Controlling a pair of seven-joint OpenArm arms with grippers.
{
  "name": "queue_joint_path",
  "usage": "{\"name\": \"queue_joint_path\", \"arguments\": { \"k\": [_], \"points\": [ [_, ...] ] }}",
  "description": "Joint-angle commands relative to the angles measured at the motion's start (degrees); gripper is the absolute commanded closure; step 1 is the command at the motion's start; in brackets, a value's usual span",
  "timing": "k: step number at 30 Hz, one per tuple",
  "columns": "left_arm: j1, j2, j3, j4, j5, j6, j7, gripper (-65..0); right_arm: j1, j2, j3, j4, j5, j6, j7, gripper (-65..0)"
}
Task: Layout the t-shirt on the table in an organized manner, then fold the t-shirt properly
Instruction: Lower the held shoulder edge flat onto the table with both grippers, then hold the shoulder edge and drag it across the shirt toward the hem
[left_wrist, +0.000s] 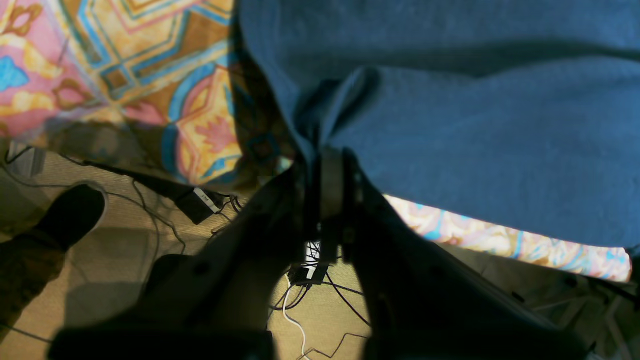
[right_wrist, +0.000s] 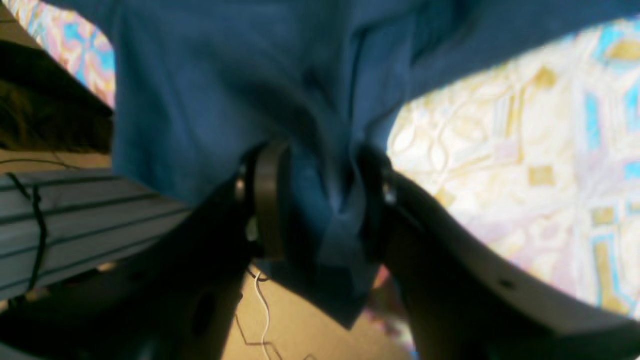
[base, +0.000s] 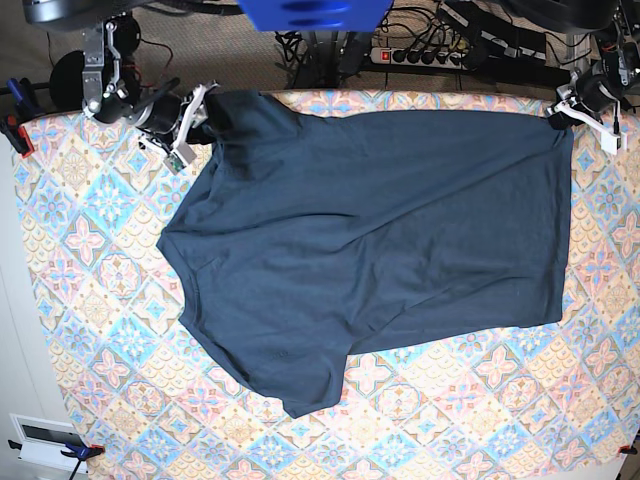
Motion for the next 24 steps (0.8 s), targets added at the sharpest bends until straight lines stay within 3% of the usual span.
{"name": "queue_joint_path", "arguments": {
  "k": [1, 5, 9, 18, 24],
  "points": [
    [0.1, -1.2, -0.8, 0.6, -0.5, -0.1, -0.7, 0.0, -0.1, 0.7, 0.3, 0.9, 0.7, 0.2, 0.5, -15.7],
    [0.1, -1.2, -0.9, 0.6, -0.5, -0.1, -0.7, 0.0, -0.2, 0.7, 0.6, 1.0, 0.7, 0.2, 0.5, -0.1],
    [0.1, -1.4, -0.9, 0.7, -0.5, -0.1, -0.7, 0.0, -1.8, 1.0, 1.3, 1.4, 5.4, 0.2, 0.9, -1.1],
    [0.3, -1.5, -0.7, 1.3, -0.7, -0.5, -0.6, 0.0, -8.6, 1.0, 13.4, 9.4, 12.8, 0.2, 0.3, -1.0],
    [1.8, -1.6, -1.1, 4.5, -0.5, -6.3, 2.7, 0.0, -11.3, 1.0, 15.6, 10.0, 16.5, 0.2, 0.3, -1.0]
  ]
}}
